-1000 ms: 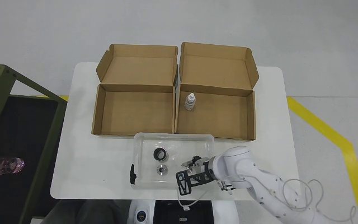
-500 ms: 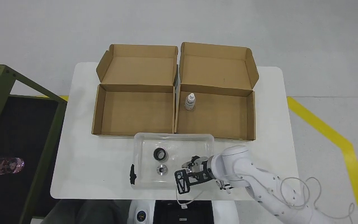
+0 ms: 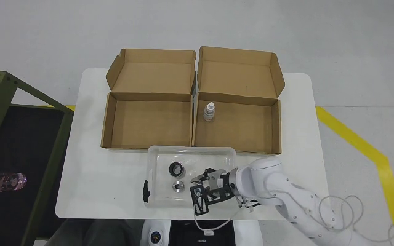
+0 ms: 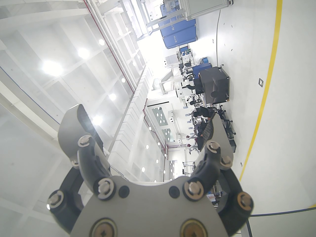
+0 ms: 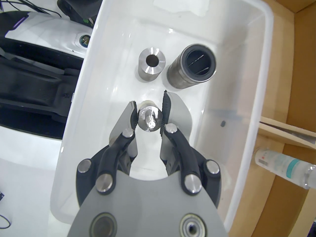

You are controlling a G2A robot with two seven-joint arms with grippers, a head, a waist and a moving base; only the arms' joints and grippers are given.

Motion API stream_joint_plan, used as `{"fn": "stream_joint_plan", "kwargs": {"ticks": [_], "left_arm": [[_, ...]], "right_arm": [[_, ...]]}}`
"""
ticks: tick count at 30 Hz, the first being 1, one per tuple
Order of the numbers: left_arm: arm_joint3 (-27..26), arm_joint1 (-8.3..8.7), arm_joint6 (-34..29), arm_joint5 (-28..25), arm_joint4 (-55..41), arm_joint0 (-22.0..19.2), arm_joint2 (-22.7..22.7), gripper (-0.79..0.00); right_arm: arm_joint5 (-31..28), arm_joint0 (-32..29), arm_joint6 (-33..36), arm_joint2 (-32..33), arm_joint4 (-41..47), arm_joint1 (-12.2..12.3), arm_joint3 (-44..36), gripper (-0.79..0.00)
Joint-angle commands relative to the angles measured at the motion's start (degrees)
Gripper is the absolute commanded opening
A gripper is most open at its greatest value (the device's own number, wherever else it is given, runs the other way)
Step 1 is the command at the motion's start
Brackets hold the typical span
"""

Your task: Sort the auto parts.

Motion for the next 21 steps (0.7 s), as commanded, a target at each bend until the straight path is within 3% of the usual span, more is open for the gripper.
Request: {"fn": "stream_joint_plan", "kwargs": {"ticks": [1, 12, 21], "left_arm": [[0.0, 0.0, 0.0, 0.0, 0.0, 0.0, 0.0, 0.0], [0.0, 0.0, 0.0, 0.0, 0.0, 0.0, 0.0, 0.0], [0.0, 0.0, 0.0, 0.0, 0.0, 0.0, 0.0, 0.0]], "right_arm": [[0.4, -0.1, -2.8, 1.0, -0.8, 0.1, -0.5, -0.785], [3.7, -1.7, -19.4, 8.3, -3.1, 1.0, -1.5, -0.785], [5.2, -3.3, -27.6, 14.5, -2.9, 1.7, 0.0, -0.785]]}}
